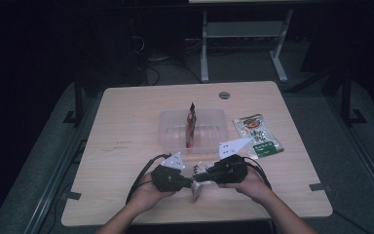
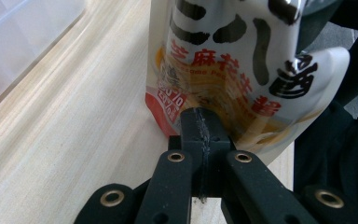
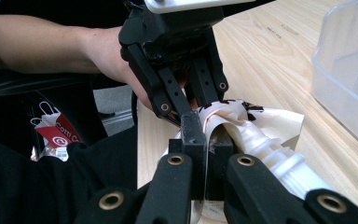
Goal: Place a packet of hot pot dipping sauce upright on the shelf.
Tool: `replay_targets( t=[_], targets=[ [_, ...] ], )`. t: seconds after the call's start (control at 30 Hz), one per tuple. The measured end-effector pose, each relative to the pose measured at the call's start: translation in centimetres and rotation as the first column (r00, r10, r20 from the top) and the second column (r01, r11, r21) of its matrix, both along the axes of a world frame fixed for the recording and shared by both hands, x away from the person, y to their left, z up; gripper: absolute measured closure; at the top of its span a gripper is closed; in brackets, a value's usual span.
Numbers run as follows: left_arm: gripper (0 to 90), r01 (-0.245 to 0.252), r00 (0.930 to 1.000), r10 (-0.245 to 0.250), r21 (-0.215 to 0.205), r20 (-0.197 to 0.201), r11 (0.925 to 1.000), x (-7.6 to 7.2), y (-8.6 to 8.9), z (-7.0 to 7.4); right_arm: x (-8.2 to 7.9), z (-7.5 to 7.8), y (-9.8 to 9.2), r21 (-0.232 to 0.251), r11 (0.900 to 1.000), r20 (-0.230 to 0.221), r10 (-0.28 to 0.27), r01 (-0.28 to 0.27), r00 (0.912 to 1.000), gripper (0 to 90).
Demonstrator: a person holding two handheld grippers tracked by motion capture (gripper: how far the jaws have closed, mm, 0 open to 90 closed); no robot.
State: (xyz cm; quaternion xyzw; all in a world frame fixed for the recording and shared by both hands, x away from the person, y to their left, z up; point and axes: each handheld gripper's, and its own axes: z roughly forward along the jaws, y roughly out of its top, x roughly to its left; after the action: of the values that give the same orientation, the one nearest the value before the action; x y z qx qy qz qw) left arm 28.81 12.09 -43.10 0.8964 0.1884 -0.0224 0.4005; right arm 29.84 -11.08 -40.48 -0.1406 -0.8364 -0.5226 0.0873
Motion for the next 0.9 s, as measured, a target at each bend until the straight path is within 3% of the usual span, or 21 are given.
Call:
replay_targets(
  t=[0.43, 0.67, 0.77, 0.9],
  targets=[
    [90.0, -0.028, 0.9996, 0.028, -0.004, -0.002, 0.9996, 0.4, 1.5, 0.2, 0.0, 0.2, -0.9, -0.008, 1.0, 0.01, -0.007, 0.007, 0.9999, 89.6],
    [89.9, -0.037, 0.9992, 0.037, 0.008, -0.014, 0.9993, 0.2, 3.2, 0.2, 0.1, 1.4, -1.2, -0.027, 1.0, 0.04, 0.004, -0.003, 0.9992, 89.5],
    [89.8, -0.044, 0.9979, 0.044, -0.01, -0.048, 0.999, 0.3, 4.2, 0.3, 0.2, 2.0, -1.4, -0.029, 1.0, 0.053, 0.007, -0.006, 0.9986, 89.5],
    [83.6, -0.056, 0.9974, 0.056, 0.001, -0.047, 0.9985, 0.3, 5.3, 0.4, 0.5, 2.7, -1.6, -0.027, 1.0, 0.073, 0.005, -0.003, 0.9973, 89.5]
  ],
)
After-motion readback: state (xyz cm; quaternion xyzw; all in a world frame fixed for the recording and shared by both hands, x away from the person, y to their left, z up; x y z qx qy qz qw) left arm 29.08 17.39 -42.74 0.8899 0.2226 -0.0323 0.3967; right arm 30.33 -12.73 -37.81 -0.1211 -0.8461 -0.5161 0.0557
